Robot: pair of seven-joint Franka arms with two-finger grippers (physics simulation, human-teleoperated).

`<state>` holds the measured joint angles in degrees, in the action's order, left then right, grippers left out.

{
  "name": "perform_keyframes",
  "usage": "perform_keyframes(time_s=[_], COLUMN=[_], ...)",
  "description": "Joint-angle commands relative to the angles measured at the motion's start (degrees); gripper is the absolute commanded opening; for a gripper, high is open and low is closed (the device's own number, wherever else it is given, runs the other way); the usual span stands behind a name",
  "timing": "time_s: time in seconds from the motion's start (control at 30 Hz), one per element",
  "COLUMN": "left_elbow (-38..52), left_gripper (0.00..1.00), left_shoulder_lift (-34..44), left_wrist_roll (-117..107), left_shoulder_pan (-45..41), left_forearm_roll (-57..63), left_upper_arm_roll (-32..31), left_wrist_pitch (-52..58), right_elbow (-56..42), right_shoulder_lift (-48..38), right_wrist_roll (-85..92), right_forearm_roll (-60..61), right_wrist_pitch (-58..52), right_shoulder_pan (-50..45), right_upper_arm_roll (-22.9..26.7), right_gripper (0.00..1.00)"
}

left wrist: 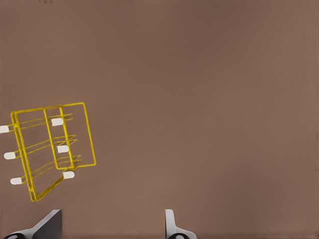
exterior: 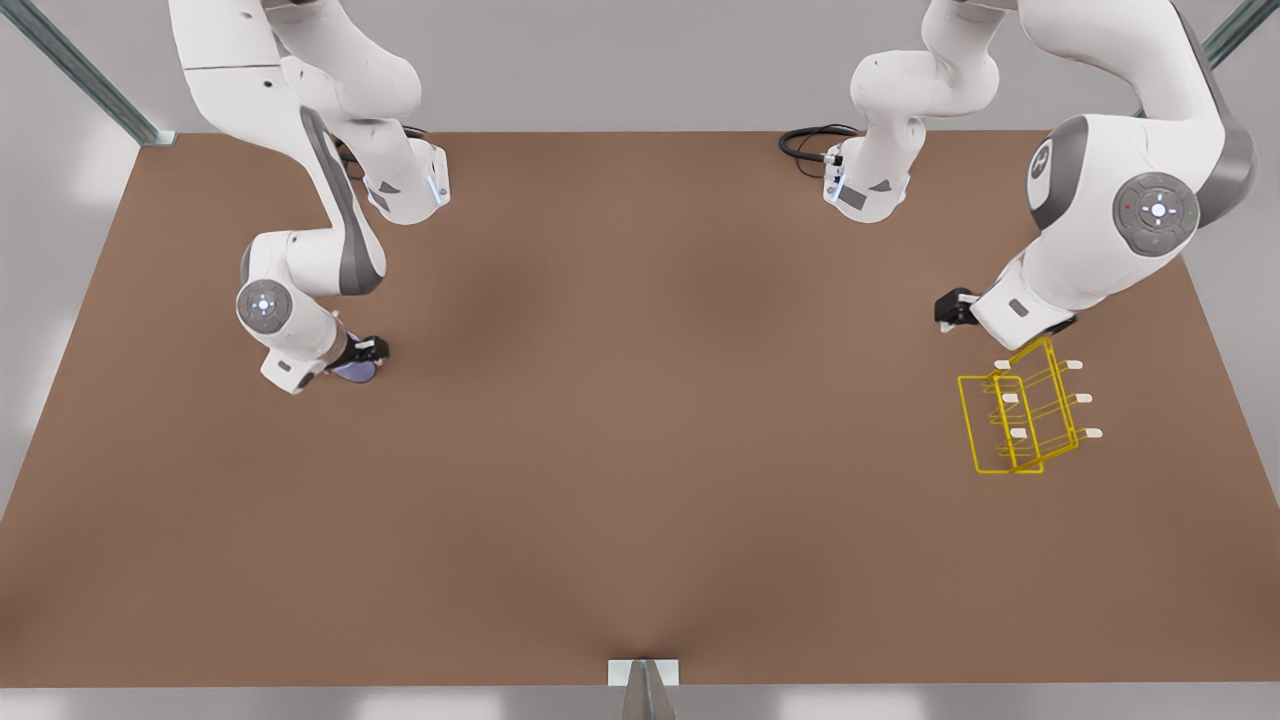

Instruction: Place the cup on the cup holder

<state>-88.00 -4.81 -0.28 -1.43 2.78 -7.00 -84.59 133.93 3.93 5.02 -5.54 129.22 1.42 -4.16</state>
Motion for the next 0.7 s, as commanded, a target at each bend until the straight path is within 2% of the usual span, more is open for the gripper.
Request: perform_keyframes(time_s=[0.0,0.2,0.67], left_elbow=[0.03,0.03,0.9], left_gripper=[1.0,1.0,1.0], left_shoulder_lift=[0.06,0.06,0.06], left_wrist_roll=[0.02,0.11,0.02], left_shoulder_pan=[0.47,0.64,0.64], left_forearm_roll=[0.04,0.04,0.04], left_upper_arm_roll=[-0.03,-0.03,-0.03], left_wrist_pitch=[0.12,0.39,0.83], right_elbow=[0.46,1.16,3.1], right_shoulder_lift=[-0.24,-3.31,-1.29], right_wrist_roll=[2.19,2.27,2.89], right_forearm_roll=[0.09,0.27,2.64], right_wrist_pitch=[3.23,-3.71,-3.71], right_shoulder_pan=[0.17,0.08,-3.52], right_upper_arm_roll=[0.47,0.38,0.47], right_gripper=[1.0,1.0,1.0])
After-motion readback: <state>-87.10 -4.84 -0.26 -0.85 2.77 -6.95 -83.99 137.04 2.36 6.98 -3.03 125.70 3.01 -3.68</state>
